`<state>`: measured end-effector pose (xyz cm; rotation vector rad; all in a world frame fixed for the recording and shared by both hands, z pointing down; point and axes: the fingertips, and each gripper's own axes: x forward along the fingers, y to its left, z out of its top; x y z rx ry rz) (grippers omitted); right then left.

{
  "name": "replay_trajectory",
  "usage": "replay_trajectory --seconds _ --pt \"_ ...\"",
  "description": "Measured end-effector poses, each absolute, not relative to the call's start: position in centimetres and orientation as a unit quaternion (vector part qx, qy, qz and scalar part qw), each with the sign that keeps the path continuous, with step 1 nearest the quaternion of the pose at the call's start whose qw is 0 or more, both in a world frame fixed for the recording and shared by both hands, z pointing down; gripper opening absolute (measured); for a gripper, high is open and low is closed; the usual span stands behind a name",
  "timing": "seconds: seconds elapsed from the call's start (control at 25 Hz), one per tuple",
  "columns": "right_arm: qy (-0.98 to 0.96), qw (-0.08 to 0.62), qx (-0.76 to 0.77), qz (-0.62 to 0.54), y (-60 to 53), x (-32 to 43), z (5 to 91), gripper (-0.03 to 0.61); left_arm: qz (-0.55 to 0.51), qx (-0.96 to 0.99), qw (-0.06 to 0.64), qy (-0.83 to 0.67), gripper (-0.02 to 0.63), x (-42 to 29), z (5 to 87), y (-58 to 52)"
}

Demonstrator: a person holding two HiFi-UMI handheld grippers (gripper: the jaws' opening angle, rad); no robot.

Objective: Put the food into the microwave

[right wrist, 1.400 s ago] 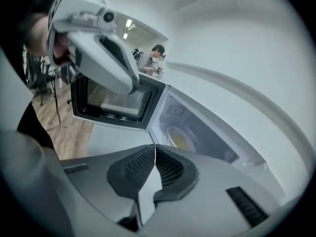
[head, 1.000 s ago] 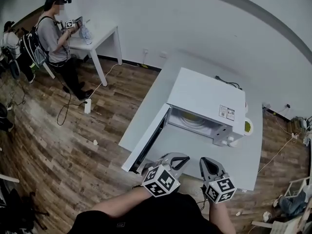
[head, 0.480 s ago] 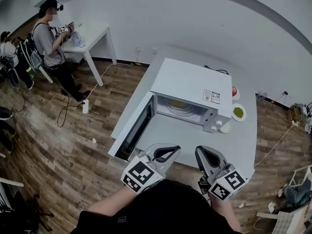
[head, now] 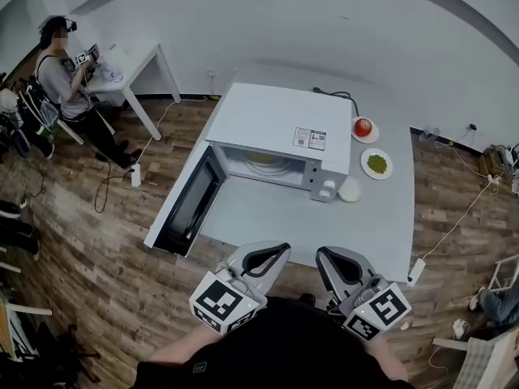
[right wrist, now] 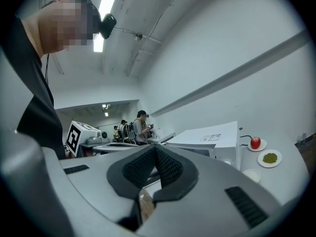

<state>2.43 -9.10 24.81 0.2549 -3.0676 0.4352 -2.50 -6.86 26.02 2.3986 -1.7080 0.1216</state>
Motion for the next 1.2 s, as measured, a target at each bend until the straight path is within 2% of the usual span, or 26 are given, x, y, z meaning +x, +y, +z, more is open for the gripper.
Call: replay_trajectory --seconds 0.36,0.8,1.2 --pt "-0.988 0.004 0.102 0.115 -9.5 2.1 24.0 0.014 0.056 0.816 0.055 -0.573 0.008 -3.0 24.8 -7.4" --pt "-0.989 0.016 0.109 0.099 -8.9 -0.8 24.0 0.012 0.056 0.821 0.045 -0.567 0.008 -6.2 24.7 -6.8" --pt "-0.99 0.019 0.109 0.086 -8.5 -1.1 23.6 0.012 0.056 0.824 0.038 -0.563 0.008 -6.4 24.4 -6.5"
